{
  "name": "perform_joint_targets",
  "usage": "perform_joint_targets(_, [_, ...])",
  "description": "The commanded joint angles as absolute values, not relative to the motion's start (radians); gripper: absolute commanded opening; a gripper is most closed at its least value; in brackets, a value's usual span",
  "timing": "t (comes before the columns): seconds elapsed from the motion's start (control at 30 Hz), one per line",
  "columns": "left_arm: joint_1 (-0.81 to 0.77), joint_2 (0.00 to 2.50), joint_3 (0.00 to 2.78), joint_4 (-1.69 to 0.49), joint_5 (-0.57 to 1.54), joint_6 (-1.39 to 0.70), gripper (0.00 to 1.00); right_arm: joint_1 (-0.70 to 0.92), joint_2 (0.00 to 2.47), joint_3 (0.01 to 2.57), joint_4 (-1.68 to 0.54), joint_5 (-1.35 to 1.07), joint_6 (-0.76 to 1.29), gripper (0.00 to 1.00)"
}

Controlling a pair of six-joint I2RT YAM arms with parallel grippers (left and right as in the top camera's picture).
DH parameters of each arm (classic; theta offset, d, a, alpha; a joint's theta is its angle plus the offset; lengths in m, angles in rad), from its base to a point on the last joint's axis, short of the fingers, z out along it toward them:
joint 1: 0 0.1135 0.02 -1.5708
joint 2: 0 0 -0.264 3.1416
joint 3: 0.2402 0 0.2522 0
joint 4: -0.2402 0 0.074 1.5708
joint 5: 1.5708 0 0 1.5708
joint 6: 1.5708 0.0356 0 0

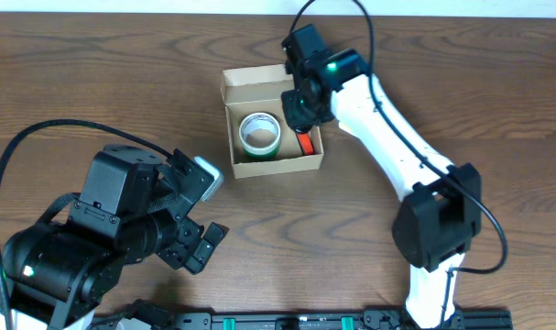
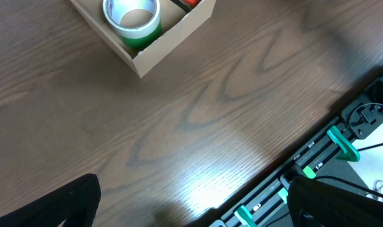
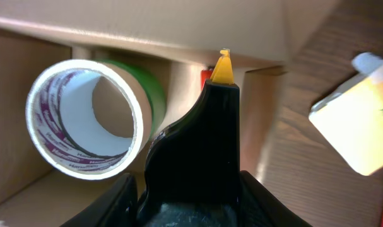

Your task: Pack container

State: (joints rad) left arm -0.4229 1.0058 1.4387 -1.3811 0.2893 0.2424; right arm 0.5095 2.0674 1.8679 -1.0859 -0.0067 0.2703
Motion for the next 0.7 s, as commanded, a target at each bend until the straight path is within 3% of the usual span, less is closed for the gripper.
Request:
perform_joint_targets(0.0, [-0.425,1.006,1.456,-1.384,0.304,0.239,0.95,0.535,2.108,1.861,-1.089,0.012,0.284,0.26])
perform_joint_targets(0.37, [-0.425,1.006,1.456,-1.384,0.304,0.239,0.95,0.535,2.153,1.861,-1.058,0.049,0.284,0.28])
perform_joint_targets(0.43, [-0.425,1.006,1.456,-1.384,0.304,0.239,0.95,0.535,2.153,1.861,-1.048,0.049,0.284,0.33])
perform_joint_targets(0.53, [-0.425,1.006,1.456,-1.384,0.304,0.239,0.95,0.535,2.152,1.863,-1.044,0.042,0.284,0.47])
perform_joint_targets(0.67, [-0.425,1.006,1.456,-1.384,0.304,0.239,0.95,0.534,2.145,1.899,-1.072,0.001,0.283,0.54])
